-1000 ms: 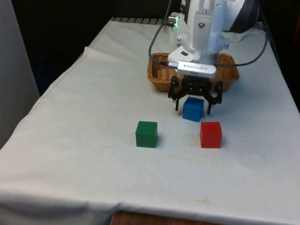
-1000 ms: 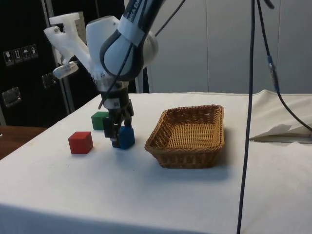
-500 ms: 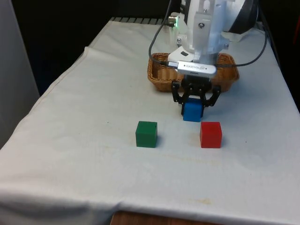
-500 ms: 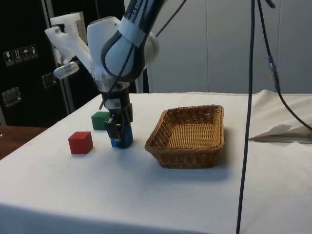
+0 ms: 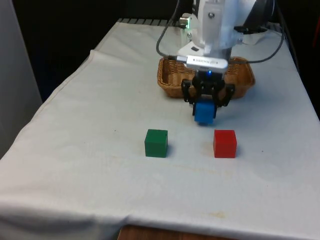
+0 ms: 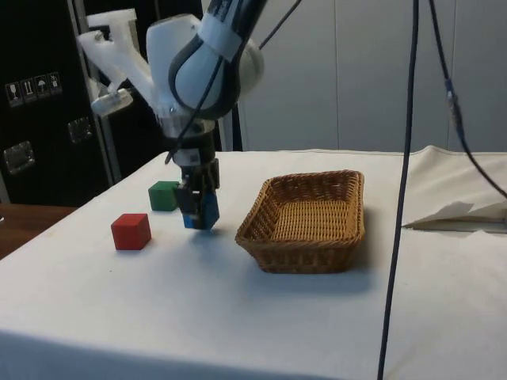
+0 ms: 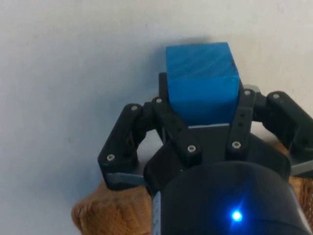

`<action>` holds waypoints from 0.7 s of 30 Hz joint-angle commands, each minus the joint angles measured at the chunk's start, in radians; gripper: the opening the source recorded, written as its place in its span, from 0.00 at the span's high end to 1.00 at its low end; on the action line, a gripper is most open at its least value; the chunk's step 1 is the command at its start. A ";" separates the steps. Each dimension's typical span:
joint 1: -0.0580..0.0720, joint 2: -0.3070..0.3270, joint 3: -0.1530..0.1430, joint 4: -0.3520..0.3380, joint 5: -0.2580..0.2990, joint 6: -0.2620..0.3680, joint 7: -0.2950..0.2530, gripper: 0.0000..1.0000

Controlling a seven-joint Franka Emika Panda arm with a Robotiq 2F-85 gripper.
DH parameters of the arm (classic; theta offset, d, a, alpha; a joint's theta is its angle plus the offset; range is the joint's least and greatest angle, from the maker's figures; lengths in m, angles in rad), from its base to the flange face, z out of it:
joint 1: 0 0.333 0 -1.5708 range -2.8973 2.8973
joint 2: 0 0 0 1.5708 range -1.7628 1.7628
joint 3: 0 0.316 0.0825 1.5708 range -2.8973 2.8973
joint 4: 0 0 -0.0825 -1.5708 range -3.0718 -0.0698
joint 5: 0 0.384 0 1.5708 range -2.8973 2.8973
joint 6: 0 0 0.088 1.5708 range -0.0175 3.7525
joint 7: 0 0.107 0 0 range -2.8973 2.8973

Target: Pick up exactly two blocks and place them into the basket.

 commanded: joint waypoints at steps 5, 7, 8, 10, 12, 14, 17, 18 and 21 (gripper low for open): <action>0.007 -0.076 -0.007 -0.055 -0.011 -0.010 0.009 0.99; 0.008 -0.098 -0.008 -0.071 -0.012 -0.013 0.012 0.99; 0.001 -0.093 0.000 -0.068 -0.003 -0.008 0.002 0.99; 0.009 -0.134 -0.010 -0.093 -0.015 -0.020 0.016 0.99; 0.009 -0.156 -0.010 -0.106 -0.015 -0.026 0.018 0.99; 0.009 -0.179 -0.010 -0.119 -0.016 -0.033 0.019 0.99; 0.001 -0.198 -0.002 -0.129 -0.003 -0.039 0.007 0.99; 0.008 -0.225 -0.010 -0.145 -0.018 -0.048 0.022 0.99; 0.008 -0.262 -0.010 -0.166 -0.018 -0.058 0.025 0.99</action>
